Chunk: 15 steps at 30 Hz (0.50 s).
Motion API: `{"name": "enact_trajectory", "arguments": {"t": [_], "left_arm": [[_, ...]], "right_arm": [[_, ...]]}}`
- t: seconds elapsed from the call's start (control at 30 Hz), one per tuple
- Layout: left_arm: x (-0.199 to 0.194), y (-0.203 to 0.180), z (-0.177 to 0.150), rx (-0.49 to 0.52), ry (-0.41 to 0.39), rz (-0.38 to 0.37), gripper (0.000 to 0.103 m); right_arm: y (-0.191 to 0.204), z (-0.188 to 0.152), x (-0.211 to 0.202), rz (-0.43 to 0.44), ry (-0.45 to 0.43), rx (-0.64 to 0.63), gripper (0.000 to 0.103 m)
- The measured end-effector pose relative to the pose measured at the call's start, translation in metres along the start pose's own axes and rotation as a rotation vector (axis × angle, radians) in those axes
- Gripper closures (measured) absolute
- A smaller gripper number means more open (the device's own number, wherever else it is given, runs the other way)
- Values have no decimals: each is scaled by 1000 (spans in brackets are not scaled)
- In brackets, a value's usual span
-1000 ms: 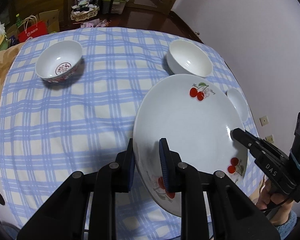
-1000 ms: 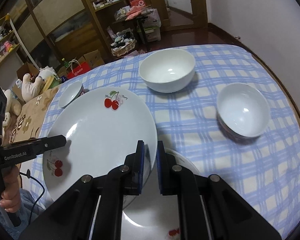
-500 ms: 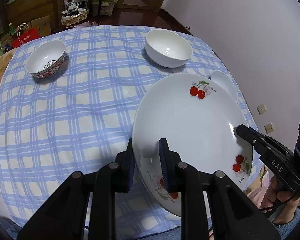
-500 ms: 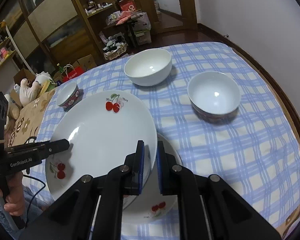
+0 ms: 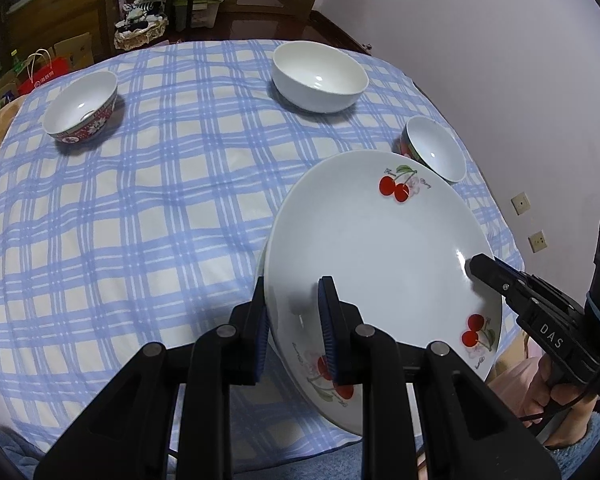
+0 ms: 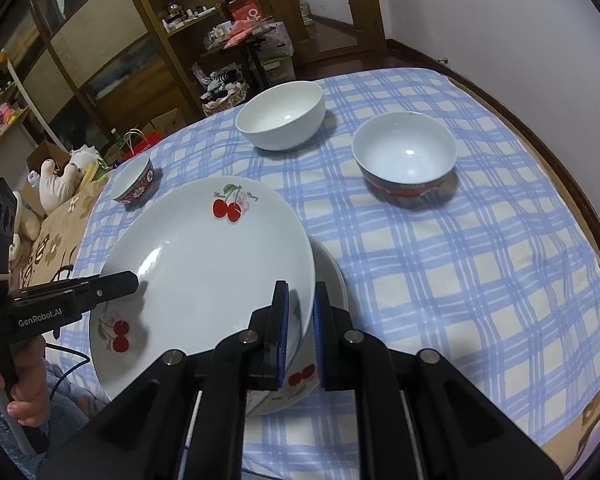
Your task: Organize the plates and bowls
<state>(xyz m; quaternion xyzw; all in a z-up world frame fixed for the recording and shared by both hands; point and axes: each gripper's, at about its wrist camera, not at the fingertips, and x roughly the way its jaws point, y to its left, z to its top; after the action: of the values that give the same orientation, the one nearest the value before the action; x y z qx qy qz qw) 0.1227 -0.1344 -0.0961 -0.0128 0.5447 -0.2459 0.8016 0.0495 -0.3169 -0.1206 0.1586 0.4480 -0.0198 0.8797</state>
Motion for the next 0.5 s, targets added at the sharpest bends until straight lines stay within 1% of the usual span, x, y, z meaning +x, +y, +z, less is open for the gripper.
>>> {"name": "enact_trajectory", "arguments": {"t": [0.2, 0.3, 0.5], "left_arm": [[11, -3, -5, 15, 23, 13, 81], [22, -6, -6, 41, 62, 37, 81], [38, -3, -9, 44, 105, 48, 81]], "right_arm": [[-9, -7, 5, 5, 9, 12, 90], [-11, -10, 9, 11, 15, 18, 90], [-15, -13, 18, 13, 30, 30, 90]]}}
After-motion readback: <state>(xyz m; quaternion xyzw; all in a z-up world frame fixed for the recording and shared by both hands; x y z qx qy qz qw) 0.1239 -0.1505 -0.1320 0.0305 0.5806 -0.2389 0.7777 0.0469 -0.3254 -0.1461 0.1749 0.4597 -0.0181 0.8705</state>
